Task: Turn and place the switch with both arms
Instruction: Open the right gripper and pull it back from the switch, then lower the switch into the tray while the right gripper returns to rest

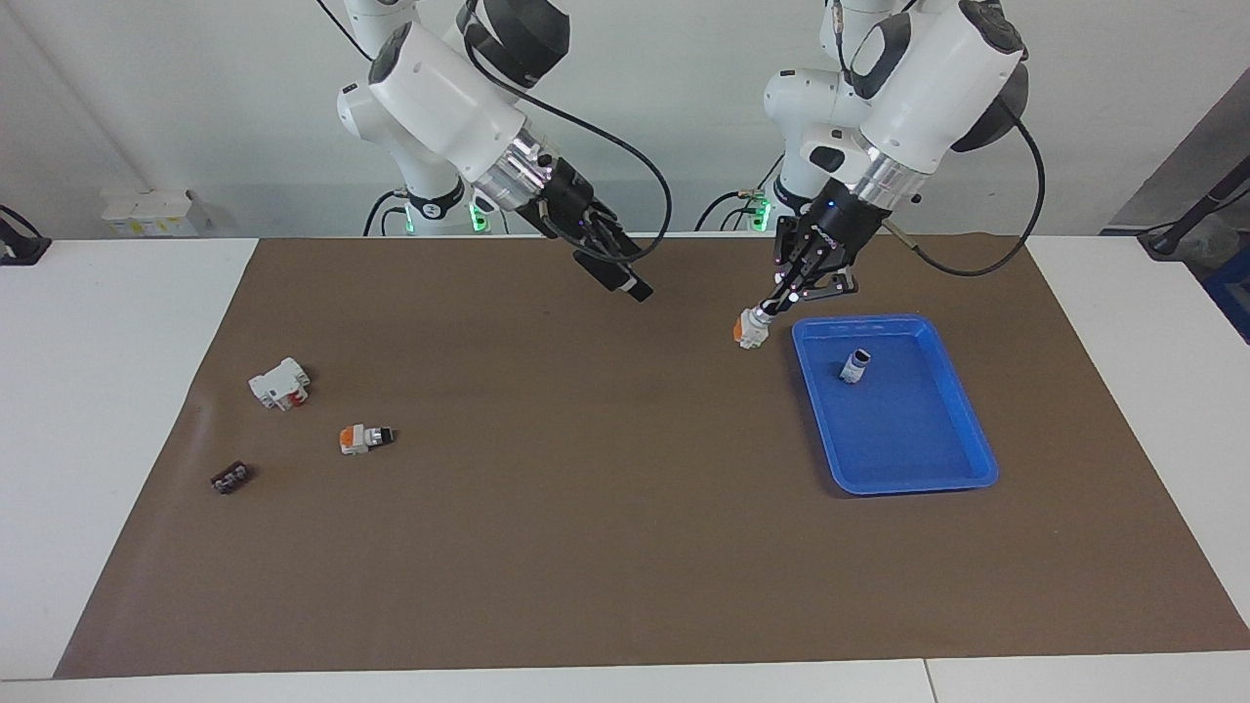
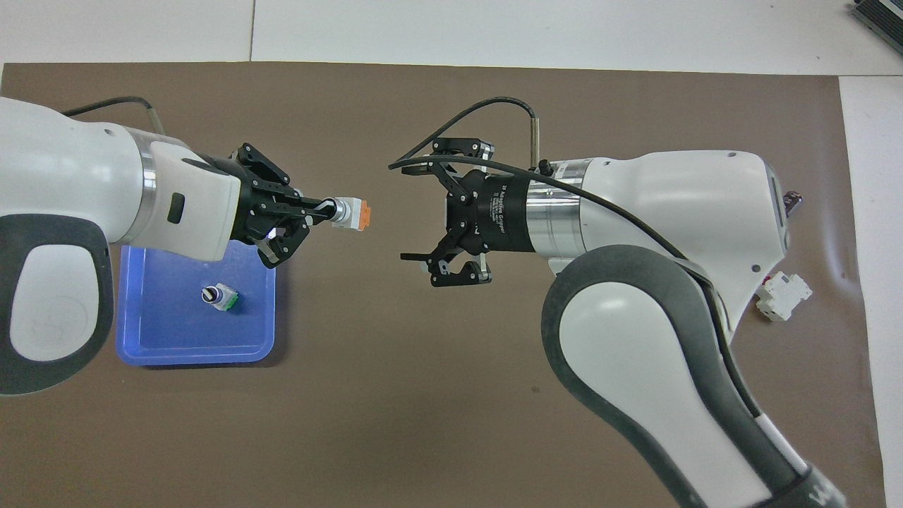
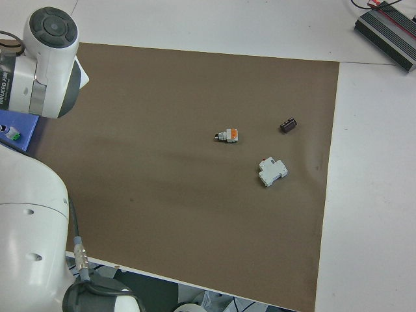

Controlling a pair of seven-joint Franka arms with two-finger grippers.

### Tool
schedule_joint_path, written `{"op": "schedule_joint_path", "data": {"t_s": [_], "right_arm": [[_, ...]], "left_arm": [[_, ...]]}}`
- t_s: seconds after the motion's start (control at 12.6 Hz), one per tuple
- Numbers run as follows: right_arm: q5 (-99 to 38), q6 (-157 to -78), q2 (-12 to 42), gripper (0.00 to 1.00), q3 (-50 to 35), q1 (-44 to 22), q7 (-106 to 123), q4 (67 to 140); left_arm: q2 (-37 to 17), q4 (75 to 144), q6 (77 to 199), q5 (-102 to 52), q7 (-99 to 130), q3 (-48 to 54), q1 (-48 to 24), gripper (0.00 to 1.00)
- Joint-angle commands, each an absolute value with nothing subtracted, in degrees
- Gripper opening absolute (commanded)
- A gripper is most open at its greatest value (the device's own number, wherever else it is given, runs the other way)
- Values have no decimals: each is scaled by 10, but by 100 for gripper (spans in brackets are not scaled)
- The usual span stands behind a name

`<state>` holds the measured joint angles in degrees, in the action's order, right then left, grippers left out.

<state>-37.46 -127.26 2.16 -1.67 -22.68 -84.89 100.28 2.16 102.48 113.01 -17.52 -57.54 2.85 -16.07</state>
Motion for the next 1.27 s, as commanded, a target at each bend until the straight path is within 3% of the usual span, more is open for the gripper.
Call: {"op": "schedule_joint_path", "data": {"t_s": [0.0,0.32,0.64,0.95,1.19], "right_arm": [[-264,-1233,3,100,-19,-202,-761,1017],[-81,-1120,-7,100,-18,-149,-475,1015],[41,-1089,-13,100,-17,-77,-272,1005],[45,-984,-3,100,-18,-43,-222,925],[43,-941,-19,100,-18,-36,-192,925]], "left_arm": [[64,1105,1167,-116,-577,27,-158,0],[76,1177,1192,-84,-591,28,-85,0],[53,1220,1259,-59,-689,28,-13,0],[18,1239,1302,-17,-713,28,4,0],[19,1280,1348,-14,-715,28,21,0]]}}
